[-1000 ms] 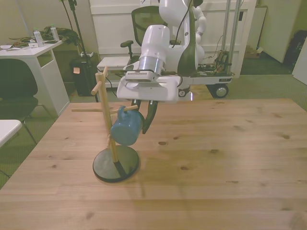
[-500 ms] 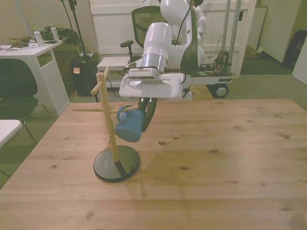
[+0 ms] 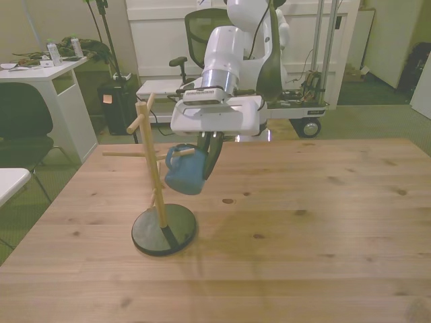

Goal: Unload the mug

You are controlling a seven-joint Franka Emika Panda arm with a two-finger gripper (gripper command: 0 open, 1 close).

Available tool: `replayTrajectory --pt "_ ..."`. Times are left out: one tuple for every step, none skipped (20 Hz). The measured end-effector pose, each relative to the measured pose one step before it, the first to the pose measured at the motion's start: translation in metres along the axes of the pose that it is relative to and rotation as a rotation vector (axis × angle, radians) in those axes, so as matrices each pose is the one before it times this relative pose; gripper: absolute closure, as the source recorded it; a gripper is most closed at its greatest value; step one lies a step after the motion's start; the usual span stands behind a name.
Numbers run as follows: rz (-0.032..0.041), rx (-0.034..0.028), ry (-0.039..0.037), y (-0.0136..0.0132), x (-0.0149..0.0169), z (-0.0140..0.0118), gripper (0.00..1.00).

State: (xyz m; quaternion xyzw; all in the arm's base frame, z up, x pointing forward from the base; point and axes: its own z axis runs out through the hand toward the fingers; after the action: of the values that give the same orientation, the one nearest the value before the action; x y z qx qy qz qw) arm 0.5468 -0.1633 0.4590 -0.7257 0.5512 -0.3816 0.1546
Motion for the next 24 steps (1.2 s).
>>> replayTrajectory --pt "-0.00034 0.00018 -0.00251 -0.00064 -0.00073 -0.00222 1.00" --pt "-0.00106 0.00199 -0.00127 -0.00065 -0.00097 -0.00231 1.00" --pt "-0.00104 0.00263 -0.00057 -0.00059 -0.00093 -0.00238 1.00" --pt "-0.00127 0.00258 -0.00080 -0.00063 -0.00108 -0.00220 1.00" --pt "-0.00142 0.00286 -0.00087 -0.00099 -0.00104 -0.00194 1.00" --pt "-0.00065 0.00246 -0.00115 -0.00083 -0.00119 -0.00206 1.00" --pt "-0.00009 0.00205 -0.00162 -0.00039 -0.00142 -0.00192 1.00" --pt "0.00021 0.00204 -0.00197 -0.00019 -0.00165 -0.00229 1.00" --pt "0.00138 0.00205 -0.00266 -0.00030 -0.00163 -0.00197 1.00" --pt "0.00393 0.00273 -0.00435 -0.00069 -0.00169 -0.00195 1.00" --pt "0.00006 0.00119 -0.00552 -0.00086 -0.00177 -0.00153 1.00" --pt "-0.00308 -0.00026 -0.00556 -0.00063 -0.00206 -0.00110 1.00" --pt "-0.00226 -0.00045 -0.00378 -0.00028 -0.00199 -0.00072 1.00" --pt "-0.00155 -0.00035 -0.00248 0.00021 -0.00172 -0.00026 1.00" --pt "-0.00164 -0.00021 -0.00235 0.00000 -0.00160 0.00000 1.00" --pt "-0.00240 0.00069 -0.00264 -0.00062 -0.00189 0.00005 1.00" --pt "-0.00271 0.00138 -0.00250 -0.00098 -0.00192 -0.00015 1.00" --pt "-0.00375 0.00203 -0.00252 -0.00129 -0.00208 -0.00038 1.00" --pt "-0.00422 0.00282 -0.00283 -0.00174 -0.00248 -0.00063 1.00" --pt "-0.00486 0.00384 -0.00289 -0.00217 -0.00265 -0.00097 1.00" --pt "-0.00632 0.00506 -0.00262 -0.00288 -0.00294 -0.00151 1.00" --pt "-0.00794 0.00581 -0.00274 -0.00324 -0.00320 -0.00173 1.00" --pt "-0.00755 0.00551 -0.00278 -0.00319 -0.00332 -0.00171 1.00" --pt "-0.01000 0.00488 -0.00377 -0.00343 -0.00422 -0.00124 1.00"
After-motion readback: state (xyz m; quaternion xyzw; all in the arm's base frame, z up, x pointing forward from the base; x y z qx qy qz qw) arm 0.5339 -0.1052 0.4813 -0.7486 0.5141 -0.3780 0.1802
